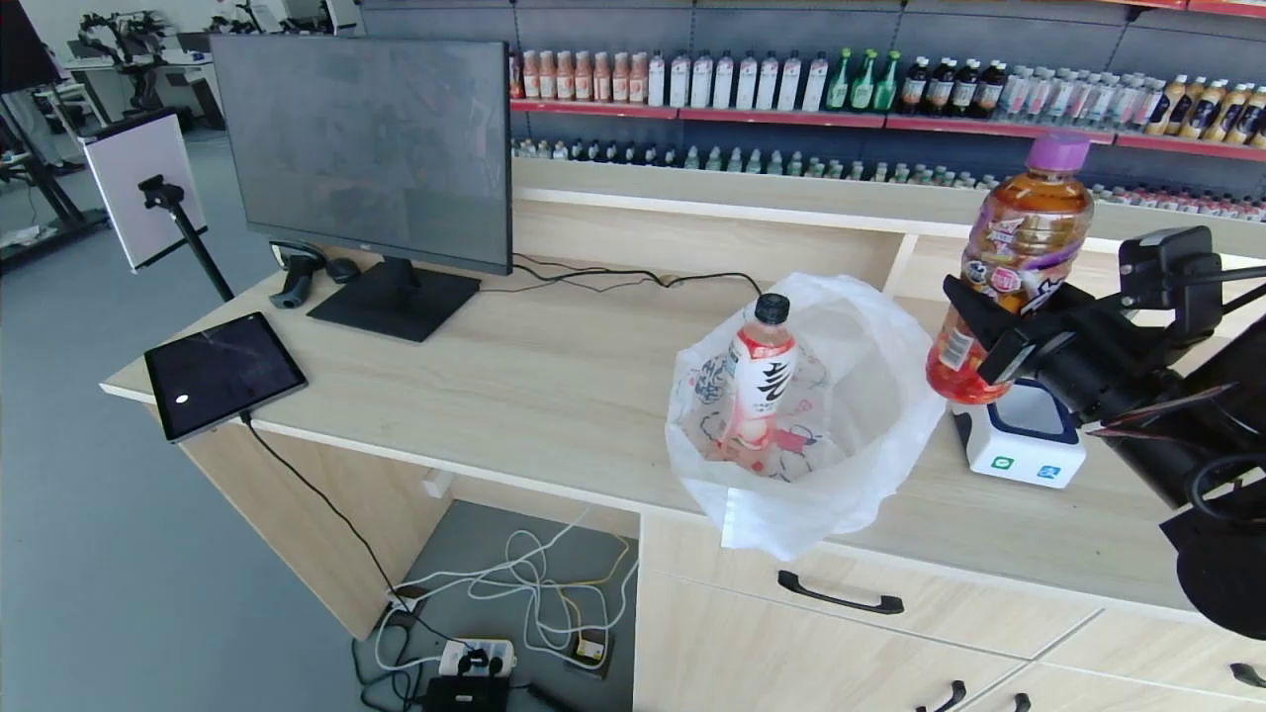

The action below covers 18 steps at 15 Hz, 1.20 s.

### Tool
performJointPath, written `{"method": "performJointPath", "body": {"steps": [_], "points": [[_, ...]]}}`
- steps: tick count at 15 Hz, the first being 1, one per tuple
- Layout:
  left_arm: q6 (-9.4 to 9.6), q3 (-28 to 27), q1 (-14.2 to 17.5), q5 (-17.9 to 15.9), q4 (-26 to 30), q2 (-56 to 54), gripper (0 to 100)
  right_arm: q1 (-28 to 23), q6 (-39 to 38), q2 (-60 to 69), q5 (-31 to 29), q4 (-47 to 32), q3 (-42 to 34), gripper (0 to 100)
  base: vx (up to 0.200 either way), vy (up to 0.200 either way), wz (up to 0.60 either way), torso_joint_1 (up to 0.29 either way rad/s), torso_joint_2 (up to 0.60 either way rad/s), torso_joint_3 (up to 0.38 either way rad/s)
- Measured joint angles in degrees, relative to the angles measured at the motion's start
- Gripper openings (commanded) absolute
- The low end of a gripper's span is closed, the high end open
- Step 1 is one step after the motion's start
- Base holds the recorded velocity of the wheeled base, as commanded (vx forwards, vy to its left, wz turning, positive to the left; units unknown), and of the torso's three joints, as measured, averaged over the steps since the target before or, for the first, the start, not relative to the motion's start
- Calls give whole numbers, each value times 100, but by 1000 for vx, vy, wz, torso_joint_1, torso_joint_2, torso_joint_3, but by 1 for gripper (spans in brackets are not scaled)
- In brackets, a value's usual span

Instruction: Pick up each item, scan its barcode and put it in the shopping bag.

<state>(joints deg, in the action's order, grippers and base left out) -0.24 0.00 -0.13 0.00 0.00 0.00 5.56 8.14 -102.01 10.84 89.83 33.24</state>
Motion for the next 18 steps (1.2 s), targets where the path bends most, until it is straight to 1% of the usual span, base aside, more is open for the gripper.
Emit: {"method": "performJointPath", "body": {"steps": [2, 5, 8, 12, 15, 18], "points": [[2, 0, -2, -2, 0, 0, 100, 163, -78, -13, -55, 38, -59, 0, 0, 0, 0, 0, 0, 0], [0, 0, -7, 0, 0, 0, 100, 929, -224, -173, 0, 16, 55, 0, 0, 0, 0, 0, 0, 0], [-5, 0, -2, 0, 0, 0, 100, 1097, -369, -441, -22, 18, 368, 0, 0, 0, 0, 0, 0, 0], [0, 0, -2, -2, 0, 0, 100, 1045, -424, -885, -26, 7, 661, 0, 0, 0, 0, 0, 0, 0], [0, 0, -2, 0, 0, 0, 100, 839, -467, -1229, -37, 7, 881, 0, 0, 0, 0, 0, 0, 0], [0, 0, -2, 0, 0, 0, 100, 750, -530, -1484, -13, 9, 991, 0, 0, 0, 0, 0, 0, 0]]}}
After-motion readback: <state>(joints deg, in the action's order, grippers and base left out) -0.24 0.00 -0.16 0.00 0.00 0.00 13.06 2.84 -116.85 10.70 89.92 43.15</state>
